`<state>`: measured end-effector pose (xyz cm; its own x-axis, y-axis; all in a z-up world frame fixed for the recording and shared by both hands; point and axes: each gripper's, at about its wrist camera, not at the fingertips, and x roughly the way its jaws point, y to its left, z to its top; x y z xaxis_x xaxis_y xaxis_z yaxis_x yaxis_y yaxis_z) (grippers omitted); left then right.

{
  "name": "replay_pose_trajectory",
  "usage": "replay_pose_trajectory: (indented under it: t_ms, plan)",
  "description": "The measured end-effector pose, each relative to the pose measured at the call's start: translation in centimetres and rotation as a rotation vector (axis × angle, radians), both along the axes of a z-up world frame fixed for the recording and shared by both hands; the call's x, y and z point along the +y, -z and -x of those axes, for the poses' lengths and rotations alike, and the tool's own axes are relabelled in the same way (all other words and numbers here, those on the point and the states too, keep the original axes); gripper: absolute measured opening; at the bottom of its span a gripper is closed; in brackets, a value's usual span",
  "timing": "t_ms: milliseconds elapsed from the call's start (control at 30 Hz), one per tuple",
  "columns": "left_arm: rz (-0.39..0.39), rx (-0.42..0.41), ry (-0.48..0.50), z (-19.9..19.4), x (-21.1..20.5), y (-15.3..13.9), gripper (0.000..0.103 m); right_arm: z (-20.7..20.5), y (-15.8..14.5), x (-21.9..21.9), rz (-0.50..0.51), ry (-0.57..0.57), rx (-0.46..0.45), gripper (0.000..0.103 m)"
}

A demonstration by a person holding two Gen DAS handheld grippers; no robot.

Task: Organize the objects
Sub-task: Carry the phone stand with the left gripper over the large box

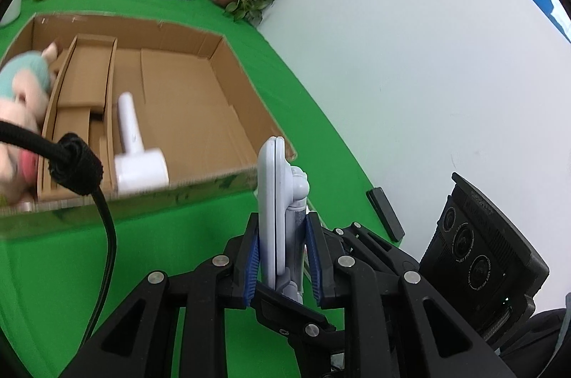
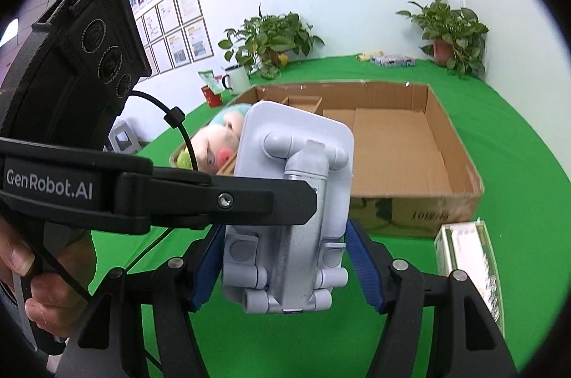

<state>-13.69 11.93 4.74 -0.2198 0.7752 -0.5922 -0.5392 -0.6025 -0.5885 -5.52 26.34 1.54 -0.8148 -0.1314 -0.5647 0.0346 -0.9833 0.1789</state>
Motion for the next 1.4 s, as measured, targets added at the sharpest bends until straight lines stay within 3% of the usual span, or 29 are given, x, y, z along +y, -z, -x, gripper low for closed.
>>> replay_pose_trajectory:
  t_ms: [233, 533, 767, 967, 1400]
  plan:
    - [0.009, 0.044, 0.020, 2.6, 0.8, -3.2, 0.020, 2.8, -1.6, 1.7, 0.002, 0.024, 0.020, 0.064]
    - [0.027, 0.033, 0.020, 6.8, 1.7, -3.2, 0.020, 6.6, -1.6, 3.5, 0.021, 0.028, -0.025, 0.064]
    - [0.053, -0.044, -0.010, 11.6, 2.4, -0.5, 0.020, 10.1, -0.3, 4.9, 0.057, -0.007, -0.110, 0.064]
    - [0.080, -0.132, -0.030, 15.0, 3.5, 3.6, 0.020, 13.1, 2.1, 6.7, 0.086, -0.079, -0.234, 0.064]
    - [0.144, -0.289, -0.081, 17.6, 3.8, 10.7, 0.021, 16.0, 7.5, 7.7, 0.156, -0.153, -0.459, 0.064]
